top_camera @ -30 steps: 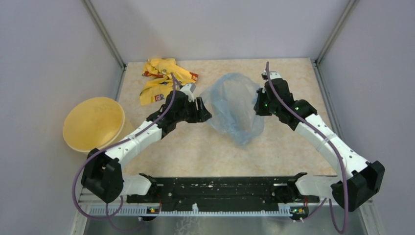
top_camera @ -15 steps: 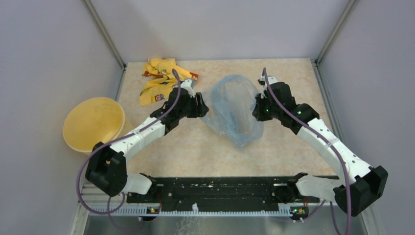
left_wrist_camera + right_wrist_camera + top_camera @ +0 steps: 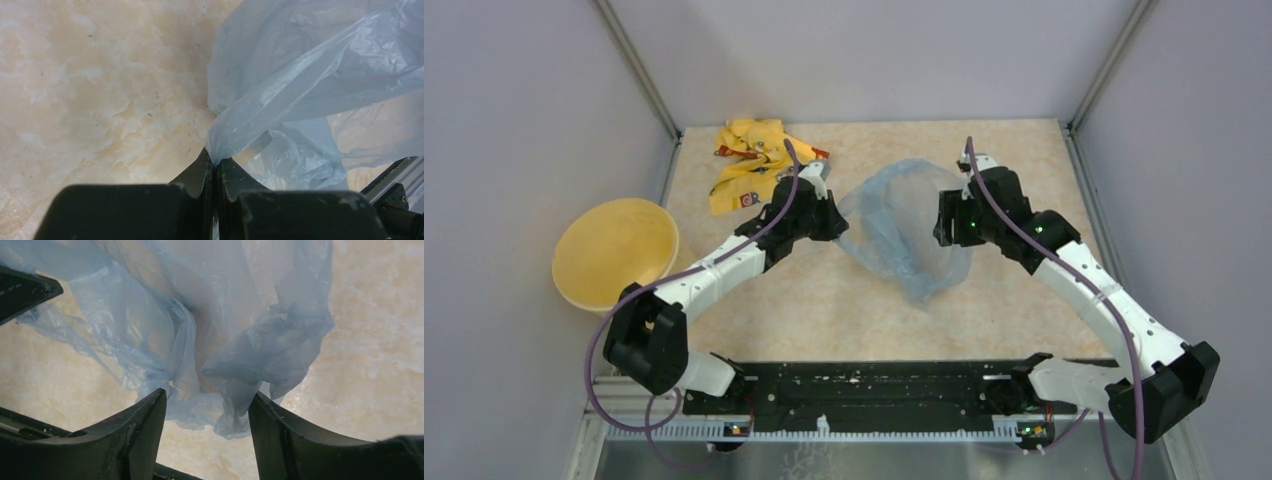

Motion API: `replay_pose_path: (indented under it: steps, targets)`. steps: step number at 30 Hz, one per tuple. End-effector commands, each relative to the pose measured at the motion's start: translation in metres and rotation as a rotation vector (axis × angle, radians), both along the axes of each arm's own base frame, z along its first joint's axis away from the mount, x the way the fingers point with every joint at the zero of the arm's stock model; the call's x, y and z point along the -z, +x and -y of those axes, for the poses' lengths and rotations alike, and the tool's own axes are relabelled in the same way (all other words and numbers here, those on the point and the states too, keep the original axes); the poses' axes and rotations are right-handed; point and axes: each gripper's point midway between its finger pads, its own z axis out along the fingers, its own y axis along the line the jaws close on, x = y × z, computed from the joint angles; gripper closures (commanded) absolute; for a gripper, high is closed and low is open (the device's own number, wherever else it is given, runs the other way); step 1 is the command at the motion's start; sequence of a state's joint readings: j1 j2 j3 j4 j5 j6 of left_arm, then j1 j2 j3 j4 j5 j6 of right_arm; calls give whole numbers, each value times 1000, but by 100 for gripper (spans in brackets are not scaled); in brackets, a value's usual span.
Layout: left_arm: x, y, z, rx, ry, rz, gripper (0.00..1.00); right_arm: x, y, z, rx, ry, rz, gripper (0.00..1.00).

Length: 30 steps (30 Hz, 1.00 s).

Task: Put the trash bags into the trash bin

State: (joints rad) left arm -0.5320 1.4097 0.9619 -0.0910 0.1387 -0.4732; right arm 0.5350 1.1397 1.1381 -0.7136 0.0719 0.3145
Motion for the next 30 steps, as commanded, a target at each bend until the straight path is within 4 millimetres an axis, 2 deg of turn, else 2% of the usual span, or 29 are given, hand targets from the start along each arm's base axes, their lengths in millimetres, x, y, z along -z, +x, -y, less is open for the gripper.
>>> replay_pose_path:
  steps: [1, 3, 8, 15, 17, 20, 21, 22, 23, 24, 25, 26, 27, 28, 29, 30]
  targets:
    - [-21, 0, 9, 33, -53, 45, 95, -24, 13, 8, 105, -2, 49, 36]
    - [-19, -1, 8, 32, -50, 40, 95, -20, 15, 15, 164, -24, 32, 33]
    - [-17, -3, 7, 31, -48, 33, 96, -16, 21, 33, 298, -62, 27, 33]
    - [-21, -3, 9, 38, -59, 36, 96, -16, 34, 37, 348, -107, 33, 41]
    - [-26, -3, 10, 42, -64, 43, 97, -21, 40, 36, 352, -115, 45, 52]
    - [-46, 1, 13, 58, -78, 89, 99, -38, 50, 34, 341, -138, 65, 88]
    - [-60, 5, 16, 62, -87, 120, 100, -55, 56, 33, 342, -137, 94, 98]
    - [-84, 14, 19, 61, -101, 175, 100, -79, 62, 33, 341, -131, 139, 100]
    - [-117, 25, 23, 63, -120, 242, 100, -110, 70, 31, 334, -118, 200, 100]
    - [-160, 35, 30, 77, -146, 317, 100, -156, 75, 31, 325, -87, 288, 100]
    - [-218, 44, 39, 103, -184, 410, 100, -204, 78, 30, 315, -49, 378, 100]
    - [-275, 42, 51, 161, -235, 492, 100, -265, 73, 32, 303, 24, 500, 100]
    - [-343, 35, 58, 198, -293, 610, 100, -325, 60, 35, 281, 108, 633, 100]
    - [-403, 13, 68, 238, -343, 737, 100, -380, 39, 40, 251, 204, 769, 100]
    - [-453, -11, 71, 251, -381, 865, 100, -425, 13, 46, 208, 294, 898, 100]
    - [-492, -33, 66, 237, -394, 997, 100, -445, -3, 47, 168, 342, 966, 100]
